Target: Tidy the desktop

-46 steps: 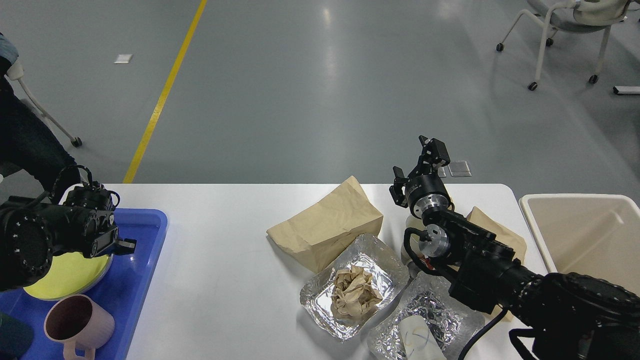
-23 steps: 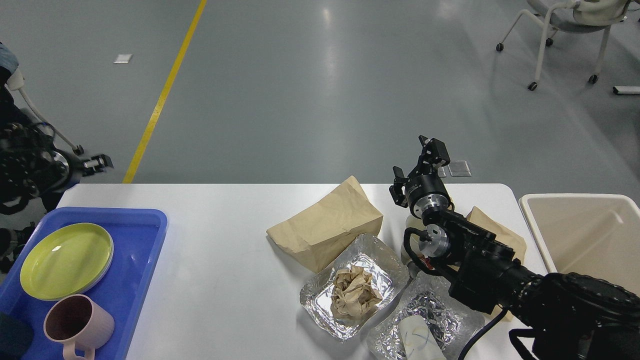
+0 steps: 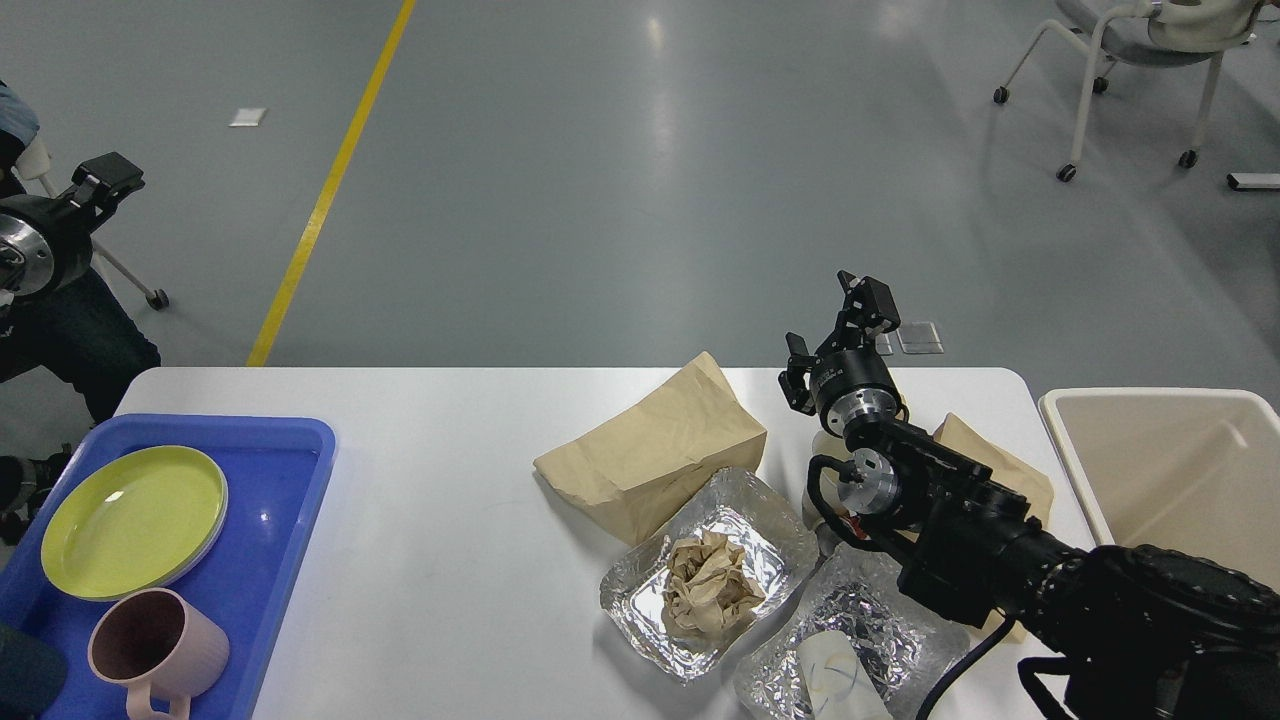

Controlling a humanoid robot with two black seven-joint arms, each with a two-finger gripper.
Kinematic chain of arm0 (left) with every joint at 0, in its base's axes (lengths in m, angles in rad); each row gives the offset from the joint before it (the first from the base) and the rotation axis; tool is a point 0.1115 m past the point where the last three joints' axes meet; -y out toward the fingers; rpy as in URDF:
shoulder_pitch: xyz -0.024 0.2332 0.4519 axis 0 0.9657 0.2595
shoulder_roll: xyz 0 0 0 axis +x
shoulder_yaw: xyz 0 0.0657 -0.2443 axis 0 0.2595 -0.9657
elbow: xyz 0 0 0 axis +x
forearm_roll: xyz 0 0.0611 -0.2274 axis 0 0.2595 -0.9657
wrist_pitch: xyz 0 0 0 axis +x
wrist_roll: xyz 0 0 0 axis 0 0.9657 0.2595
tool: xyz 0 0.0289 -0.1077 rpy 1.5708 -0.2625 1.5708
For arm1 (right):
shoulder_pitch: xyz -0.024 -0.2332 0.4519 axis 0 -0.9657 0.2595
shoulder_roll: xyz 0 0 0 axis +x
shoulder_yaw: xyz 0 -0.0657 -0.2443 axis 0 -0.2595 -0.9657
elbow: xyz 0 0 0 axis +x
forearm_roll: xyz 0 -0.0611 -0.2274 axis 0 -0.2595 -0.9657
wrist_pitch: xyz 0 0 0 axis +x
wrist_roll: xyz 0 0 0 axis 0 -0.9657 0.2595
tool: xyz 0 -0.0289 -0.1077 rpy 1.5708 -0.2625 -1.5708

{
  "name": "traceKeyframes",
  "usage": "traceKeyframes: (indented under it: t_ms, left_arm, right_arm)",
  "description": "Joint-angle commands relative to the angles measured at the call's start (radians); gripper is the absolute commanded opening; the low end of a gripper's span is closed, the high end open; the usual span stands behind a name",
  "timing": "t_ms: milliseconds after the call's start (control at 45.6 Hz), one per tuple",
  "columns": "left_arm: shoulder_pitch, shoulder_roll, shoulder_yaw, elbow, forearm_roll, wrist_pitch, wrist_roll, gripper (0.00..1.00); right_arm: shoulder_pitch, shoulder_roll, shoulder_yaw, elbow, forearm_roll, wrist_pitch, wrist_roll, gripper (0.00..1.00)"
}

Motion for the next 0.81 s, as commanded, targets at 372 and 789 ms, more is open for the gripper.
traceKeyframes:
  t_ms: [372, 789]
  left_arm:
    - [0.182, -0.194, -0.483, 0.008, -0.012, 0.074, -0.426, 0.96]
    - [0.264, -0.326, -0.495, 0.014, -0.012, 0.134, -0.696, 0.96]
  right_arm:
    - [0.0, 0.0, 0.0, 0.0, 0.0, 0.0, 0.0, 1.0]
    - [0.0, 0.0, 0.0, 0.0, 0.0, 0.0, 0.0, 1.0]
